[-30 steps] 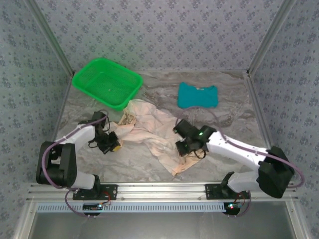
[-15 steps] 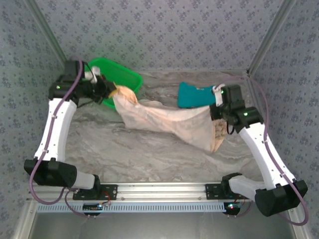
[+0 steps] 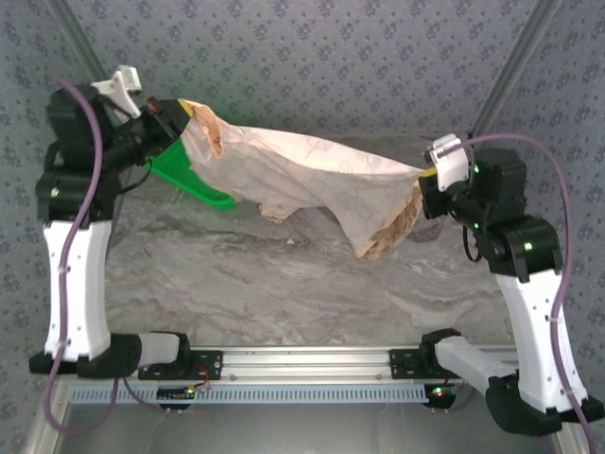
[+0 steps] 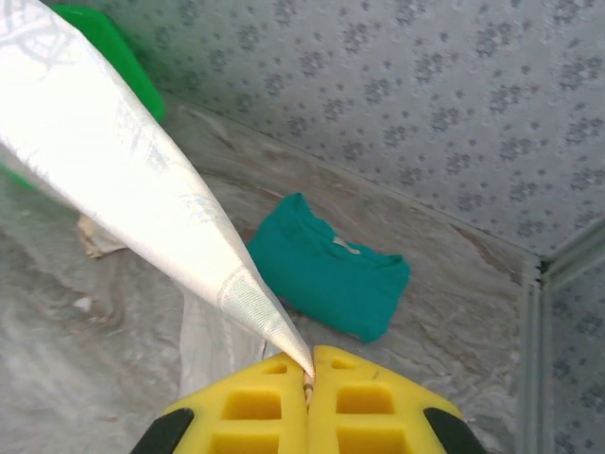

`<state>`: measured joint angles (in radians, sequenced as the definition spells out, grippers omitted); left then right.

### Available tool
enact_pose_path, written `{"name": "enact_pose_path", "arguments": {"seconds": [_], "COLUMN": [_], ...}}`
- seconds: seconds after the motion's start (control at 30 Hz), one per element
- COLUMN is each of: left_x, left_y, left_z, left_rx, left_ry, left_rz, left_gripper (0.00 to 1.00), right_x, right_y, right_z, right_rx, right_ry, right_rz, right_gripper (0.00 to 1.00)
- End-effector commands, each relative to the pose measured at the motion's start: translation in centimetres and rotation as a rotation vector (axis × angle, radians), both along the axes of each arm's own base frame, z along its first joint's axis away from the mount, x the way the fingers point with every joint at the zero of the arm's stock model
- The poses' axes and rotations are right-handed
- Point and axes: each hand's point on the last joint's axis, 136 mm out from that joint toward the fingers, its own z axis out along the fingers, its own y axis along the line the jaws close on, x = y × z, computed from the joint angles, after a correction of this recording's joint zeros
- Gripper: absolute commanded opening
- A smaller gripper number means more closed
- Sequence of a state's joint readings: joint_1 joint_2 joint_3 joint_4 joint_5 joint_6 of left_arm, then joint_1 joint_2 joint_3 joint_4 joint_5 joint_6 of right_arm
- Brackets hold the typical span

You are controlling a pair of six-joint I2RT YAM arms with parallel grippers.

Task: Fold the inside-out t-shirt

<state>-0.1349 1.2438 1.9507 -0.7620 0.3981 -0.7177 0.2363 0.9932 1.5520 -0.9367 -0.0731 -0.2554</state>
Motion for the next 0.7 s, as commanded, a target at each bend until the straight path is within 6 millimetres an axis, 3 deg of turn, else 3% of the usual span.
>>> {"name": "enact_pose_path", "arguments": {"seconds": [0.0,0.07,0.27,0.33,0.43,0.6,0.67], "left_x": [-1.9,-1.2,1.9,3.1,5.2,7.8,8.5], "left_y": [1.0,0.9,0.5,0.1,-0.5,0.0,0.4], "left_z": [2.7,0.6,-9.6,-13.4,-17.6,-23.6,-25.7], "left_rx": [0.050,0.044,0.014,0.010,0.008,0.065,0.081], "left_ry": [-0.171,-0.101,0.193,0.301,0.386,0.510,0.558], "left_rz": [0.051,0.047,0.058,0.057,0.043,0.063,0.066], "left_gripper": [0.00,0.00,0.00,0.00,0.00,0.00,0.00], "right_x": [-0.9,-0.6,0.1,1.2,3.4,6.4,7.4], "right_y": [1.4,1.7,3.6,3.5,3.3,4.1,4.0], "right_z": [-4.9,-8.0,-15.3,-18.7,-23.4,-28.2,-29.2], "right_rx": [0.045,0.058,0.106,0.125,0.138,0.188,0.179], "right_ry": [0.187,0.298,0.555,0.662,0.790,0.892,0.902], "right_rz": [0.055,0.040,0.081,0.036,-0.022,-0.076,-0.105], "right_gripper": [0.00,0.00,0.00,0.01,0.04,0.05,0.09]}}
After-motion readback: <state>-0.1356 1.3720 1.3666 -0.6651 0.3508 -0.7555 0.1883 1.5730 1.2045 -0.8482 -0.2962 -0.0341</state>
